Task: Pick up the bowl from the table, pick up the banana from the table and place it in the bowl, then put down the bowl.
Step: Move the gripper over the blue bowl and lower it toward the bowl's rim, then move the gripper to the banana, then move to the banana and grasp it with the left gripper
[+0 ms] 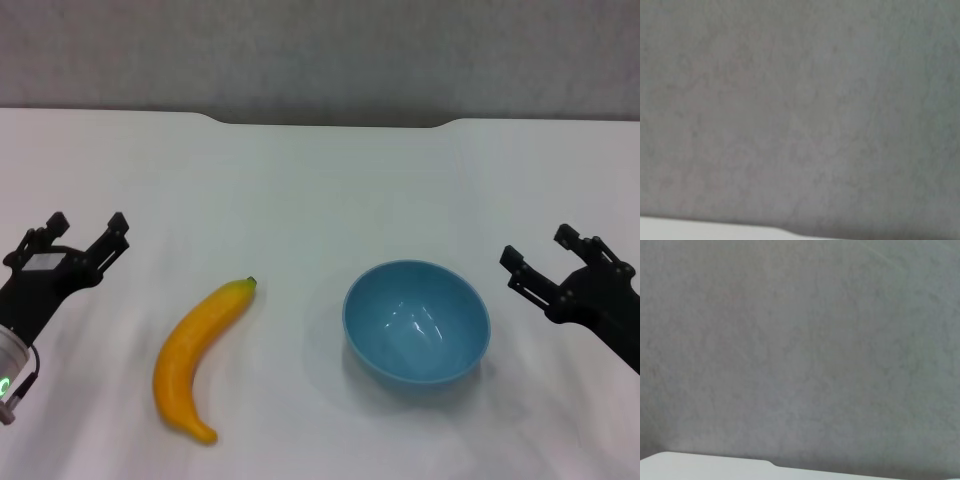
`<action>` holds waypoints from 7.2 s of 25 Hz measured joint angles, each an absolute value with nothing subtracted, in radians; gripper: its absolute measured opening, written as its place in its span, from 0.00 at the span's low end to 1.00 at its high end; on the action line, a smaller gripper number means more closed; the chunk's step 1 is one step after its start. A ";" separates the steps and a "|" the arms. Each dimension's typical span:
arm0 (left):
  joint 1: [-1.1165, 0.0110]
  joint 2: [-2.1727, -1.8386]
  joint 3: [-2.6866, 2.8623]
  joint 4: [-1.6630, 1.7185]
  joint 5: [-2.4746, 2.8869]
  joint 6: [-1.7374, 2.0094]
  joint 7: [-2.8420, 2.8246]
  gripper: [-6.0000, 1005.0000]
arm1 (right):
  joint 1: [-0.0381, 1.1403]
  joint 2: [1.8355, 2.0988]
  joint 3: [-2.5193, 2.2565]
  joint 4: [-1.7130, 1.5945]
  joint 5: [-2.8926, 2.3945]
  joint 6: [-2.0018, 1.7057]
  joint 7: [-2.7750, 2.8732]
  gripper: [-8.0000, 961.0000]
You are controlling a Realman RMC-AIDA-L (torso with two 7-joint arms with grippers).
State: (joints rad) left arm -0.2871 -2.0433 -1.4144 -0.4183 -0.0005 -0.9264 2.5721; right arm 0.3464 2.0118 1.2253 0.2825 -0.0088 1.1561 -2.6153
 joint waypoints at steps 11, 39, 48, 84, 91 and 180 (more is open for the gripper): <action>-0.284 -2.045 -1.414 -0.391 -0.008 -0.923 2.574 0.87 | 0.336 2.014 1.236 0.249 0.017 1.135 -2.616 0.93; -0.085 -2.010 -1.415 -1.088 0.474 -0.355 2.180 0.87 | 0.299 1.886 1.312 0.841 -0.682 0.467 -1.976 0.93; -0.002 -1.991 -1.402 -1.355 0.887 -0.218 1.703 0.87 | 0.258 1.906 1.501 1.151 -1.583 0.536 -1.174 0.93; -0.288 -2.036 -1.776 -1.389 2.624 -0.881 0.398 0.88 | 0.678 1.998 1.774 0.953 -2.294 1.073 -0.500 0.93; -0.296 -2.037 -1.775 -1.384 2.629 -0.879 0.394 0.88 | 0.746 1.999 1.781 0.839 -2.393 1.100 -0.466 0.93; -0.278 -2.040 -1.695 -1.354 2.617 -0.877 0.291 0.88 | 0.570 2.003 1.661 0.985 -2.309 0.821 -0.556 0.04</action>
